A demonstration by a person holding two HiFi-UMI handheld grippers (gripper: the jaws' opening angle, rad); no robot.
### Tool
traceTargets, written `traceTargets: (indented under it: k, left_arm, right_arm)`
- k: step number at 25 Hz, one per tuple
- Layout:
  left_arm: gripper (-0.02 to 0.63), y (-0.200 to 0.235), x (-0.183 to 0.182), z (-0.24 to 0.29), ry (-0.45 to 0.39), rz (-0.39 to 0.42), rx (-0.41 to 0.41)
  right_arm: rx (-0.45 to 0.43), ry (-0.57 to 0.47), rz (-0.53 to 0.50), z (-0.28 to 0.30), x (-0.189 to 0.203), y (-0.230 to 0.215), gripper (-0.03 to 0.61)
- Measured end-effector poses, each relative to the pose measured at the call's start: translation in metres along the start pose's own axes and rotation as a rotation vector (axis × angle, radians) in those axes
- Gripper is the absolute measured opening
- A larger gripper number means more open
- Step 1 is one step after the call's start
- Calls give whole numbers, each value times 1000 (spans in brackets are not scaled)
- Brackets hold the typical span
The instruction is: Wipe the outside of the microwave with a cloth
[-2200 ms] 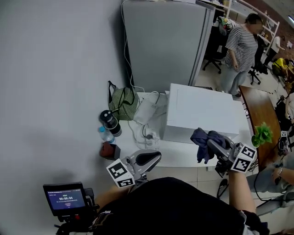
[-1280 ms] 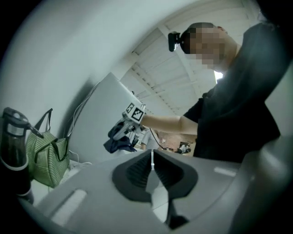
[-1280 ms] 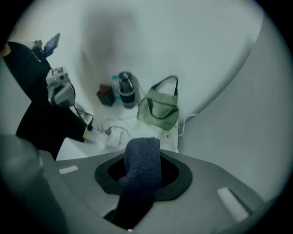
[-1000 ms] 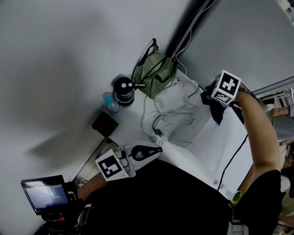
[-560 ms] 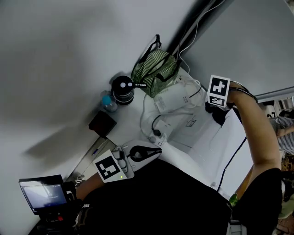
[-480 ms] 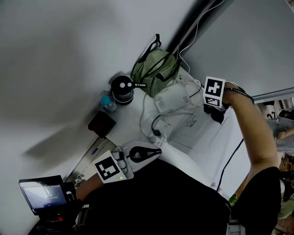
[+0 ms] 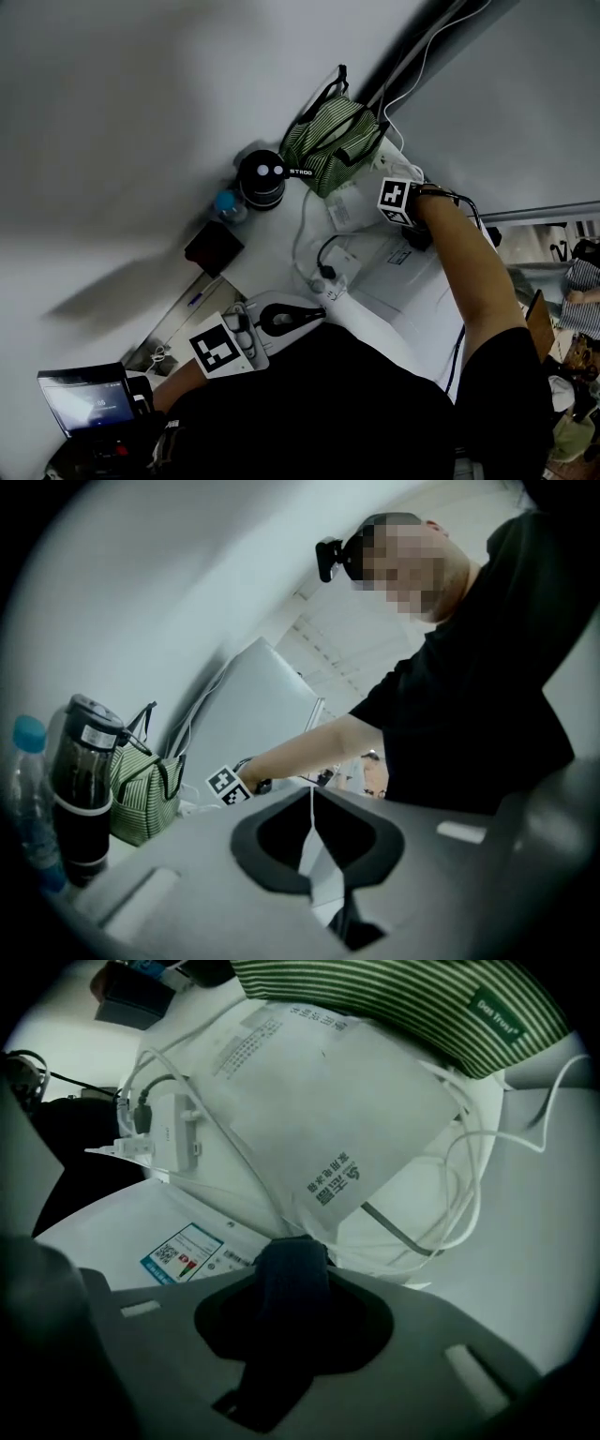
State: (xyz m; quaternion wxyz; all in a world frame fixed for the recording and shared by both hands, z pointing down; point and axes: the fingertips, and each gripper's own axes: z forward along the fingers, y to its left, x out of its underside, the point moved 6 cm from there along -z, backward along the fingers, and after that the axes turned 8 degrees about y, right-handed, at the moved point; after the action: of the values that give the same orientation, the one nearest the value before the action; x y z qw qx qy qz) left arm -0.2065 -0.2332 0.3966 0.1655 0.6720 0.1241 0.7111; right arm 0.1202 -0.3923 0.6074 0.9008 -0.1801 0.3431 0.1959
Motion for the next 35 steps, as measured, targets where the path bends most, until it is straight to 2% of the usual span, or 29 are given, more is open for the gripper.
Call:
traceTargets:
  k: [4, 7, 9, 13, 16, 19, 26, 30, 35]
  left_arm:
    - [9, 0, 3, -2, -3, -10, 3]
    - [8, -3, 2, -4, -15, -3, 4]
    - [8, -4, 0, -5, -28, -2, 8]
    - [6, -10, -8, 0, -33, 21, 40]
    - [6, -16, -10, 3, -38, 32, 59]
    - [6, -15, -11, 2, -48, 25, 60]
    - [5, -8, -4, -9, -51, 31, 21]
    - [5, -2, 5, -20, -41, 9, -17]
    - [5, -2, 9, -23, -46, -1, -20]
  right_arm:
    - [-19, -31, 38, 15, -13, -2, 92]
    - [-72, -127, 4, -7, -1, 3, 94]
    - [-111, -222, -42, -48, 26, 14, 94]
    - [-72, -364, -151, -141, 106, 56, 94]
    - [-55, -367, -192, -168, 138, 86, 95]
    - [-43, -277, -196, -143, 121, 90, 94]
    - [-19, -65, -209, -60, 29, 71, 92]
    - [-30, -18, -181, -18, -11, 57, 92]
    - [-12, -29, -135, 0, -28, 50, 92]
